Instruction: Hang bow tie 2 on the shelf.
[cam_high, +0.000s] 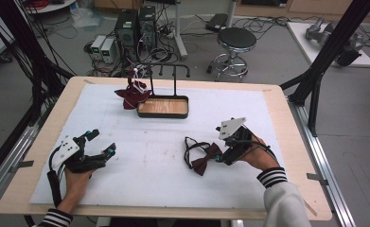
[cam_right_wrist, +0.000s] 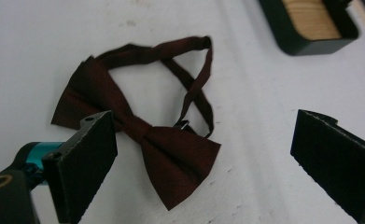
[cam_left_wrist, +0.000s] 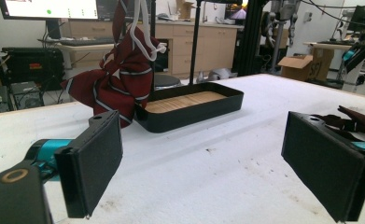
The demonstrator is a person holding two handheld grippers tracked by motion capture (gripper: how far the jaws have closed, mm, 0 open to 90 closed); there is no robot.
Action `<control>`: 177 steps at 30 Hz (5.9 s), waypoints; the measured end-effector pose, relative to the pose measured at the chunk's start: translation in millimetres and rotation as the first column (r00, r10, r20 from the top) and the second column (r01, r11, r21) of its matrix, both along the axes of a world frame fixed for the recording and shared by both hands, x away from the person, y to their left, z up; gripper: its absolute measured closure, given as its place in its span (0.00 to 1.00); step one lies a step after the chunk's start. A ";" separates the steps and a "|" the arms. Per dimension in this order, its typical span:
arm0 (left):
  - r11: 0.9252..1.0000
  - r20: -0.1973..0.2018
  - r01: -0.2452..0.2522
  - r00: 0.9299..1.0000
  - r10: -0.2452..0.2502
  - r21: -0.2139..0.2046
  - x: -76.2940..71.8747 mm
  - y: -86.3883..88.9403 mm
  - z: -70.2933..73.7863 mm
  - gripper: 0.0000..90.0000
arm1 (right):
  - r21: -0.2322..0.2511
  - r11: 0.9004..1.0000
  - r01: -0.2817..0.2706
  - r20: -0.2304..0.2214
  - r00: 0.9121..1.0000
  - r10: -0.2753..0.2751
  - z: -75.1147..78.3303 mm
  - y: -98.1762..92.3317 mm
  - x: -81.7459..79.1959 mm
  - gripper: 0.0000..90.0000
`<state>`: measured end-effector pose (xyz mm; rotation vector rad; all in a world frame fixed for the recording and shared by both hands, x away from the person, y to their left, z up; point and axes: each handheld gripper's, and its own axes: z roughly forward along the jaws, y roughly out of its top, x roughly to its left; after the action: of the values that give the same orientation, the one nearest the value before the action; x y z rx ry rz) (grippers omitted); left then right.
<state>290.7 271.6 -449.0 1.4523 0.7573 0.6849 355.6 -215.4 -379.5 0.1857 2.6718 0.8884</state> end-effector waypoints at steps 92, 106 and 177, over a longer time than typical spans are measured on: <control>1.000 -0.011 -0.005 1.000 0.005 0.008 0.1 -1.7 -3.1 0.14 | -0.026 0.998 -0.056 0.016 0.998 0.057 -2.6 29.4 12.3 0.82; 1.000 -0.009 -0.008 1.000 0.008 0.007 0.0 -2.0 -3.2 0.14 | 0.226 0.974 0.030 0.021 0.999 -0.035 7.7 25.8 18.6 0.81; 1.000 -0.001 -0.014 1.000 0.014 0.012 -0.5 -2.8 -3.5 0.14 | 0.670 0.681 0.295 -0.124 0.949 -0.289 32.1 32.6 82.4 0.81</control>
<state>290.3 268.8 -452.5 1.4592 0.7662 0.7006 438.0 -182.8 -347.4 0.7624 2.0866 1.7106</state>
